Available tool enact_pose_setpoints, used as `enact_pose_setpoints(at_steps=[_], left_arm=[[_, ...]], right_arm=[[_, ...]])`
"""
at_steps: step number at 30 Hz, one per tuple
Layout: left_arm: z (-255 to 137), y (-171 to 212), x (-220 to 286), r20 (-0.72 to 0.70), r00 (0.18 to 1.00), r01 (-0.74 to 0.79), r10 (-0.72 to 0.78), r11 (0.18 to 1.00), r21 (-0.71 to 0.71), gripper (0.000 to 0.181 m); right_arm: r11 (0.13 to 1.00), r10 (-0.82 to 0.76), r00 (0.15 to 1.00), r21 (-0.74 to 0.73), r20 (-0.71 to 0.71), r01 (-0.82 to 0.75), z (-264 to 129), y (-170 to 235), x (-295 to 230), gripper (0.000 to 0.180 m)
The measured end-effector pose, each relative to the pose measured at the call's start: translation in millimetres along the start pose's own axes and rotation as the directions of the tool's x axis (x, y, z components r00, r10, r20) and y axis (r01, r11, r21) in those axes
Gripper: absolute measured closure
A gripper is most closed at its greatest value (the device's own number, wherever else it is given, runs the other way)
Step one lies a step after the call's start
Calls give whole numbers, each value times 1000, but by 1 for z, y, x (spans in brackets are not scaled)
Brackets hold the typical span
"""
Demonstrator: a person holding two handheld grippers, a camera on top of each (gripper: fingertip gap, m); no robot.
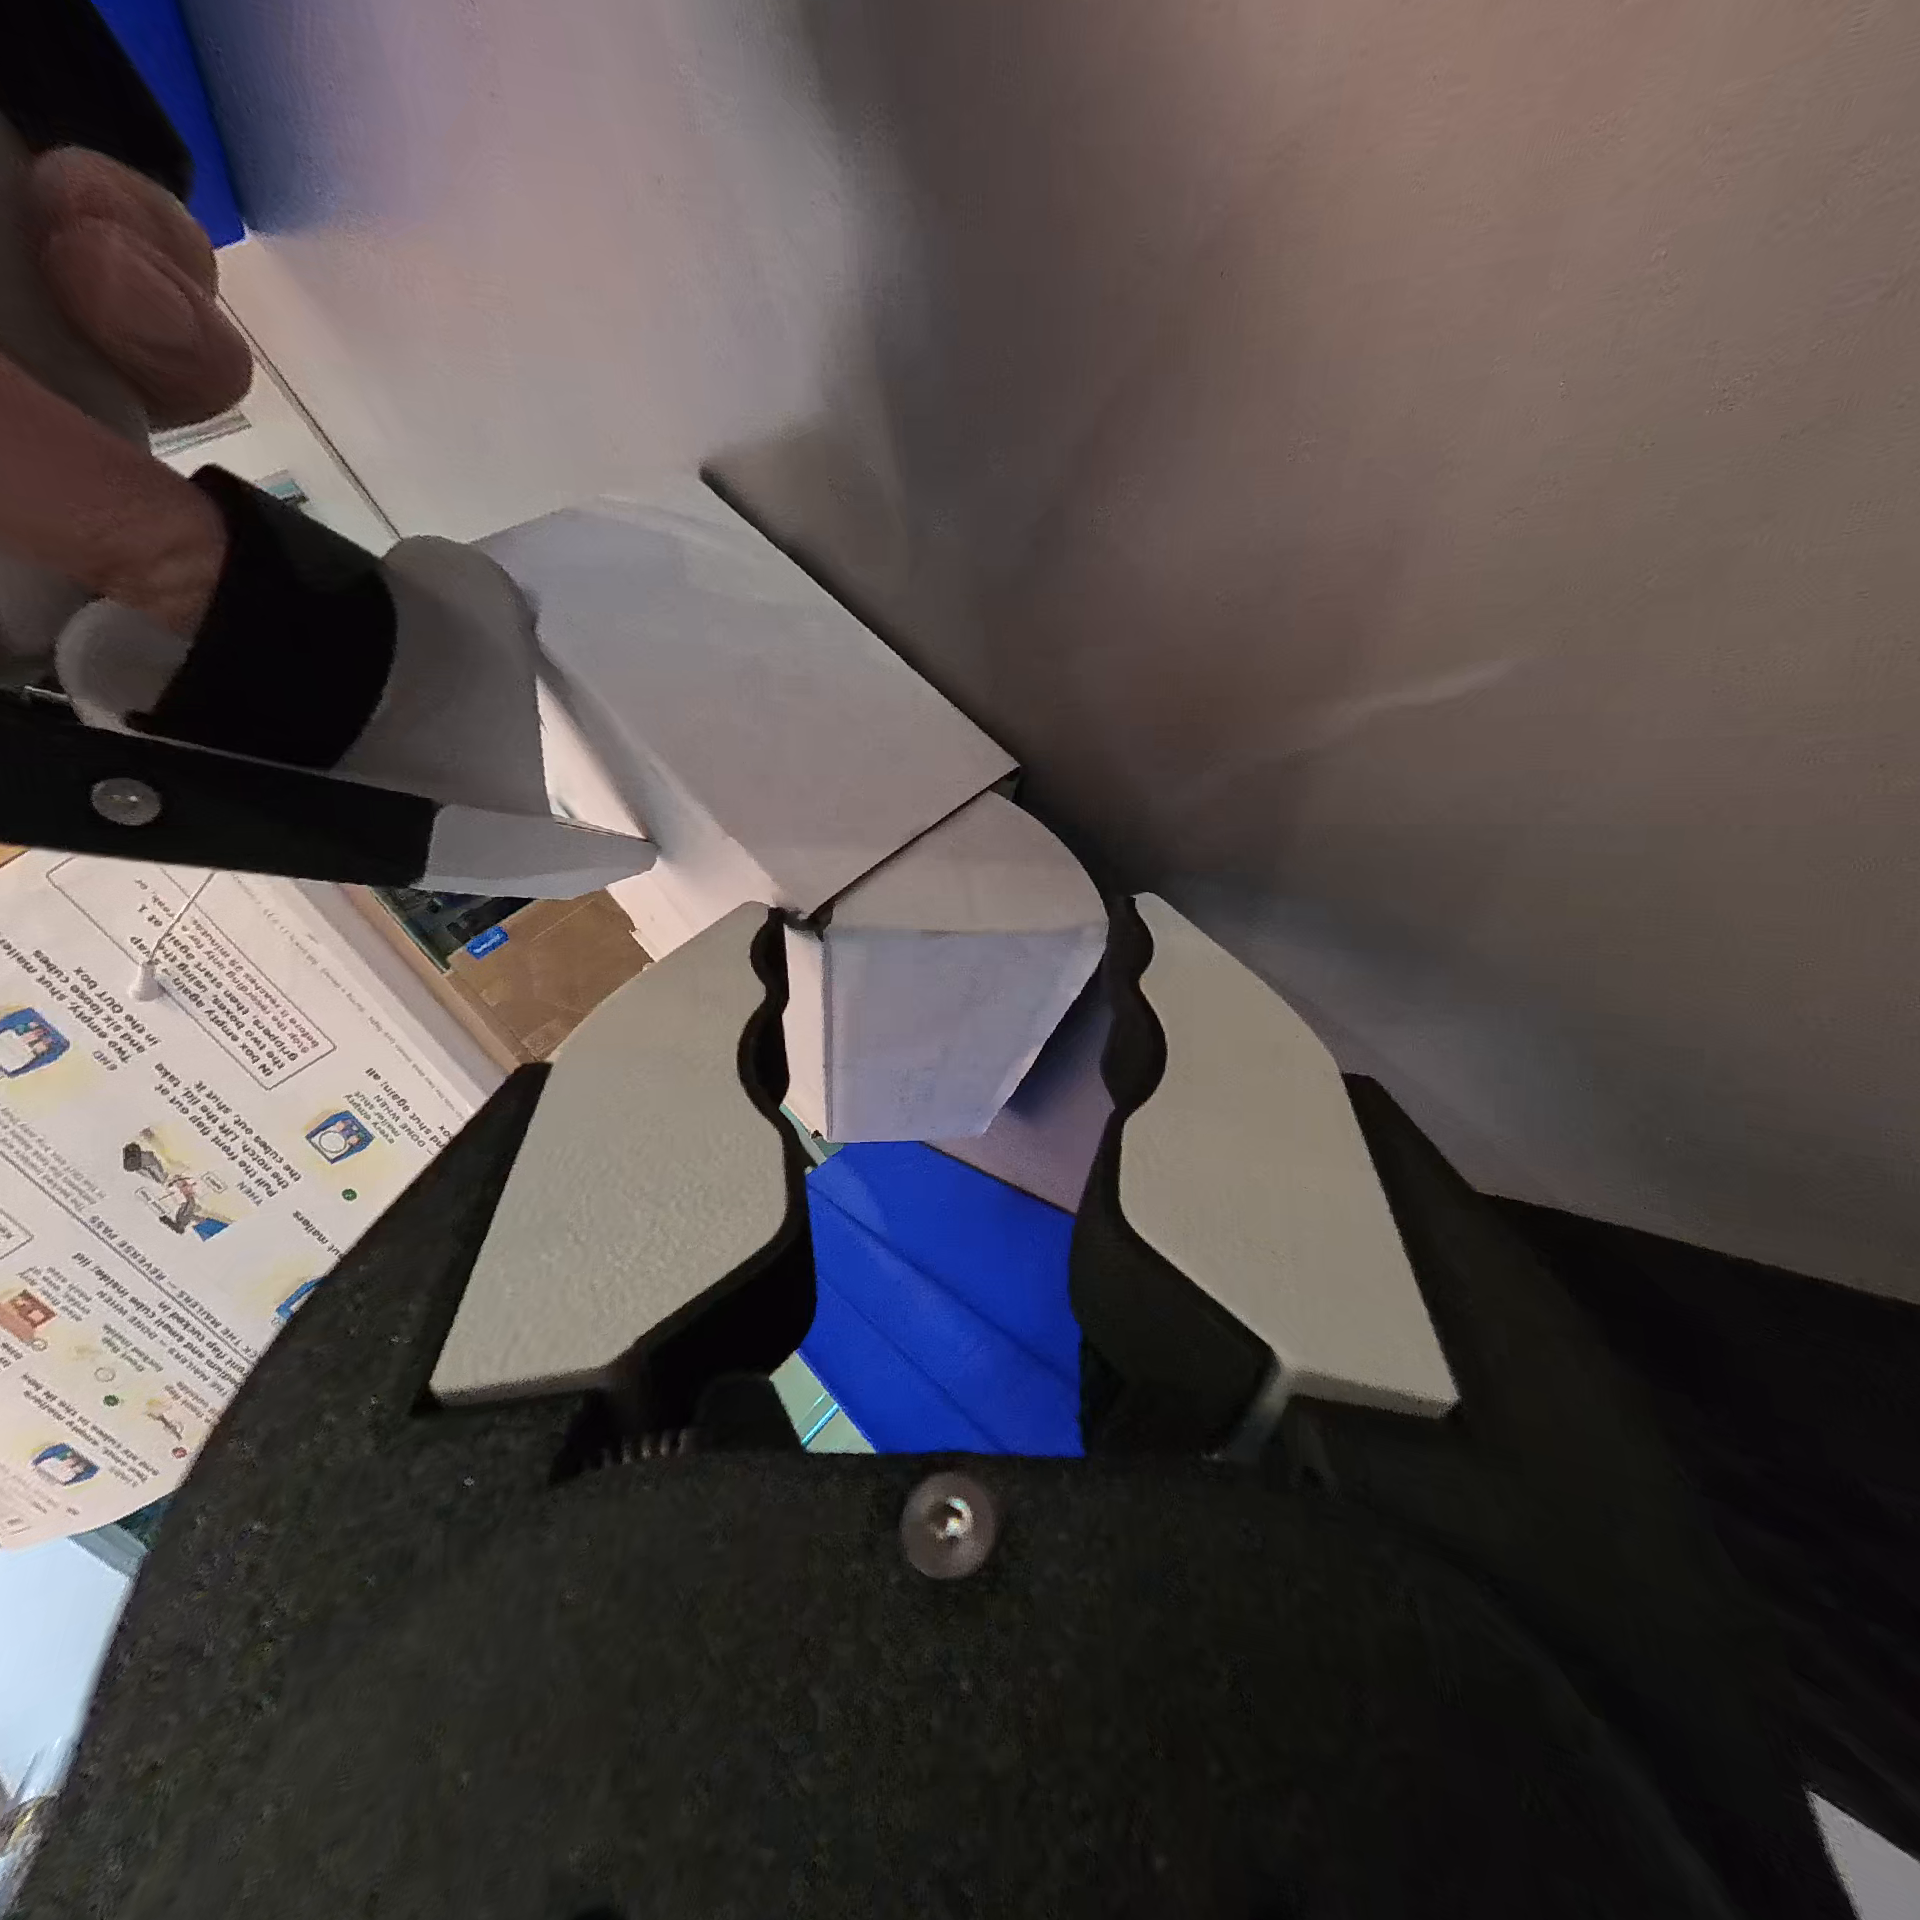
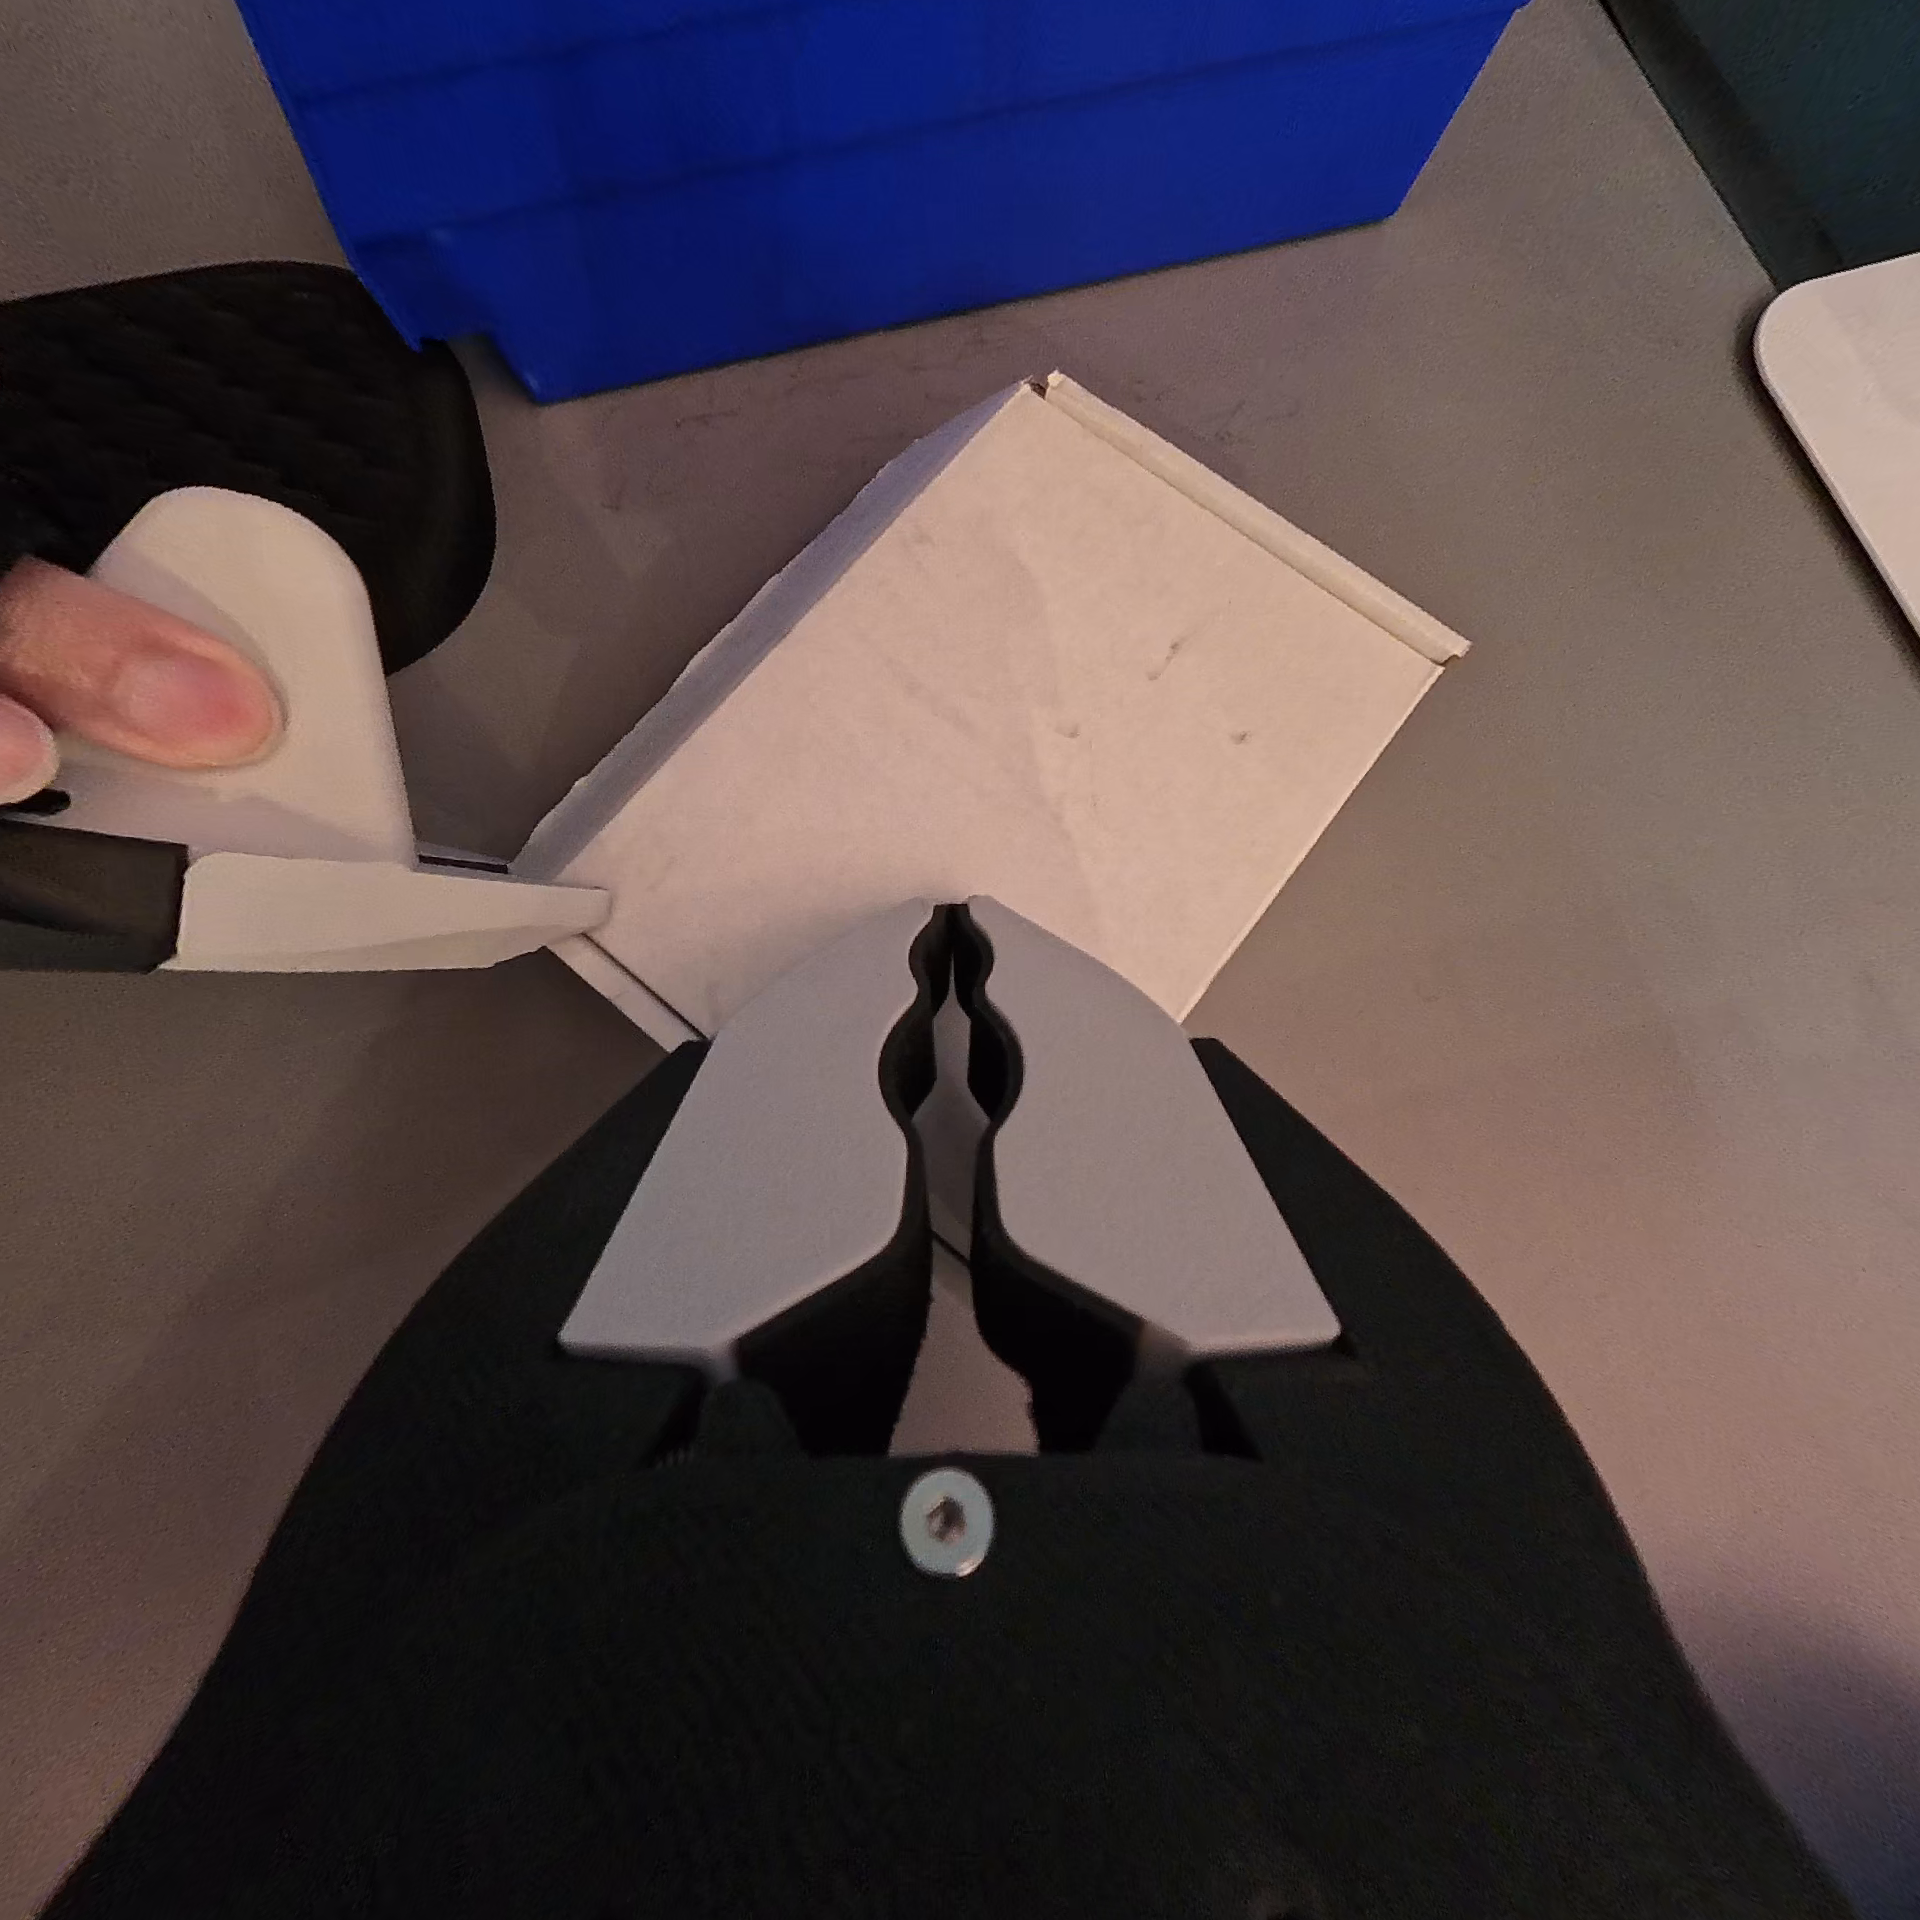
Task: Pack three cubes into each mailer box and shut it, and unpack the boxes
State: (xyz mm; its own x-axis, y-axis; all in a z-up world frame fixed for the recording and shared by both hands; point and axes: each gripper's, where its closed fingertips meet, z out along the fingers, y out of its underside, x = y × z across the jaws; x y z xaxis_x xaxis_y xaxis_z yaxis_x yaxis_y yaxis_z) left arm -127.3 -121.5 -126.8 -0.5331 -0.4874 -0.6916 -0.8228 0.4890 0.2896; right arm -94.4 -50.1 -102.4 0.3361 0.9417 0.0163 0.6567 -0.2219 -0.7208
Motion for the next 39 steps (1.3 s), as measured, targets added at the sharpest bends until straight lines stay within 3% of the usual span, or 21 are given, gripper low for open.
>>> enact_pose_setpoints(at_steps=[12,18,29,34,36,39], left_arm=[[1,-17,-6,1,994,107,-107,994,-5,122],[3,-21,-10,-10,994,112,-112,993,-41,122],[-3,-22,-9,-156,984,72,-81,995,-65,122],[-3,-30,-12,-198,971,122,-135,990,-74,121],[-1,-35,-16,-194,965,164,-178,983,-89,121],[4,-45,-24,-169,946,265,-278,959,-96,121]], right_arm=[[997,-78,996,-7,-40,77,-7,5,1,176],[1000,-21,999,-3,-25,21,-9,8,3,178],[997,-77,997,11,-21,77,-10,9,2,178],[994,-105,994,11,-29,106,-11,9,2,178],[993,-116,992,4,-56,116,-13,10,5,176],[993,-119,984,-10,-134,118,-20,10,15,159]])
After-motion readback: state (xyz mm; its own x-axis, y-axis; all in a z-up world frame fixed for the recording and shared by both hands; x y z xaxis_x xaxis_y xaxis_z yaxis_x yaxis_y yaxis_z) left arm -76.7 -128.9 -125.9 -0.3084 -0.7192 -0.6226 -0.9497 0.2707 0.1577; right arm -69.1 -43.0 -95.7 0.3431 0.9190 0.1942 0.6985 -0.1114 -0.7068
